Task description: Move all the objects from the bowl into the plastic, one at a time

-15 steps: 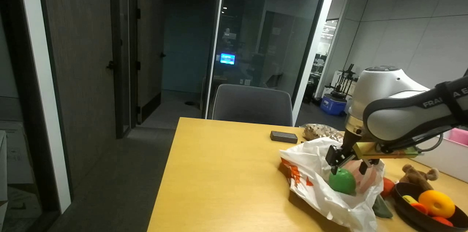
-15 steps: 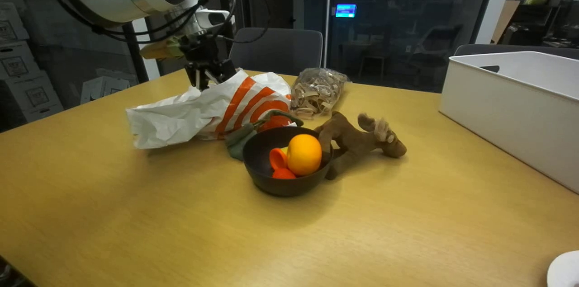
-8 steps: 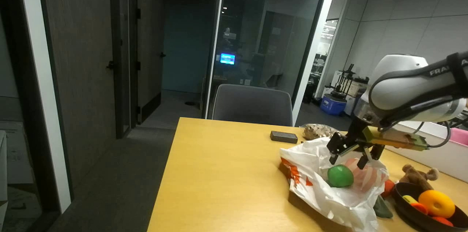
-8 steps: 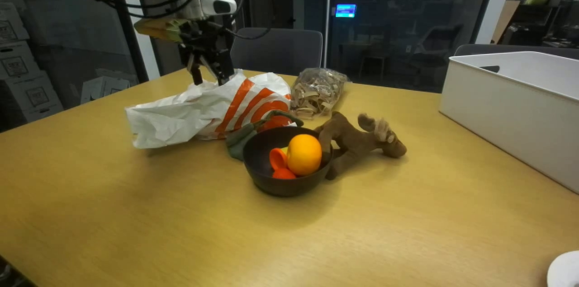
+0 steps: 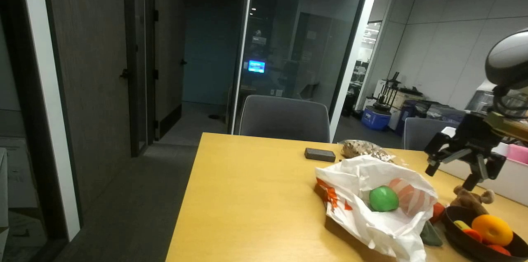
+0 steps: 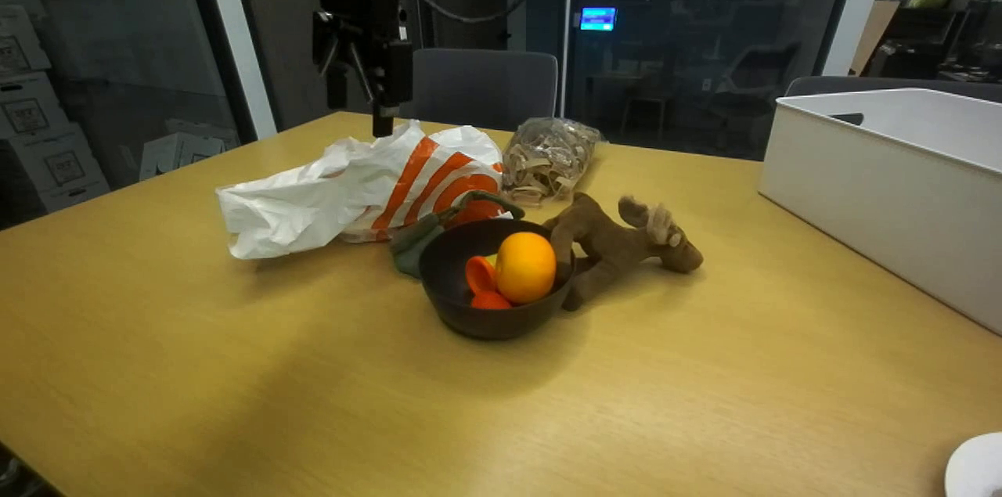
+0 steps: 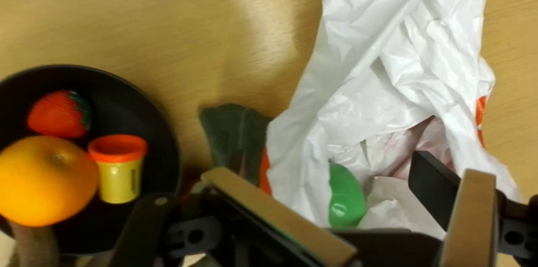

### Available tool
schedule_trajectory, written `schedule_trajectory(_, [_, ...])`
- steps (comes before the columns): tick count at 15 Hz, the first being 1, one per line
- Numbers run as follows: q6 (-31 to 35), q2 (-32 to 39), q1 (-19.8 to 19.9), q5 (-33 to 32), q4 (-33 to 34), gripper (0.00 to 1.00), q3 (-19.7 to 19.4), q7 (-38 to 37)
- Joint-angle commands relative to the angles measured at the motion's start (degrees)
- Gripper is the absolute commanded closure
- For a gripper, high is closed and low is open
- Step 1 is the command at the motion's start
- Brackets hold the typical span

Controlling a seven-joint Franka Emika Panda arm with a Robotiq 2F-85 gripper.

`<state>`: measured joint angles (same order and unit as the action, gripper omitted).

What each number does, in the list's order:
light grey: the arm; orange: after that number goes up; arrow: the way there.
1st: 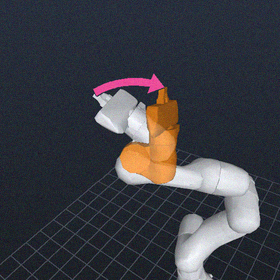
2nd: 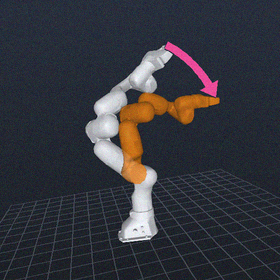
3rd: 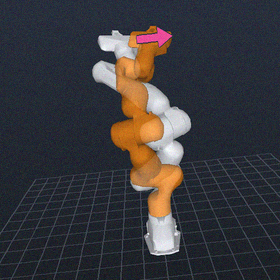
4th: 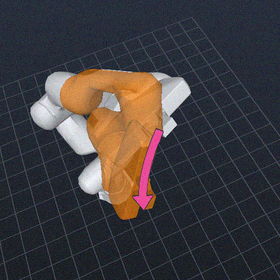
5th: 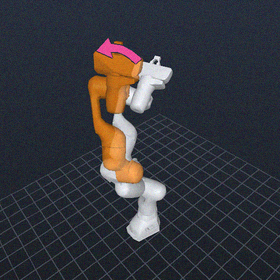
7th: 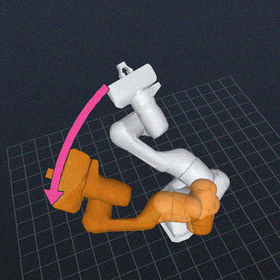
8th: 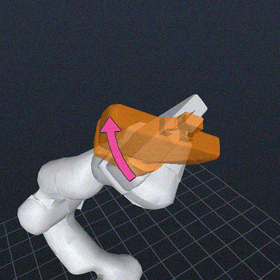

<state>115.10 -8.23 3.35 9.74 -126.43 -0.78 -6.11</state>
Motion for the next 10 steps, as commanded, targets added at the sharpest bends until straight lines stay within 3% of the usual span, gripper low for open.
schedule_trajectory(1, [0.3, -1.6, 1.9, -4.1, -2.1, 0.0, -1.4, -9.4])
schedule_trajectory(10, [5.5, 4.2, 6.4, -15.7, -6.2, 0.0, -3.9, -33.9])
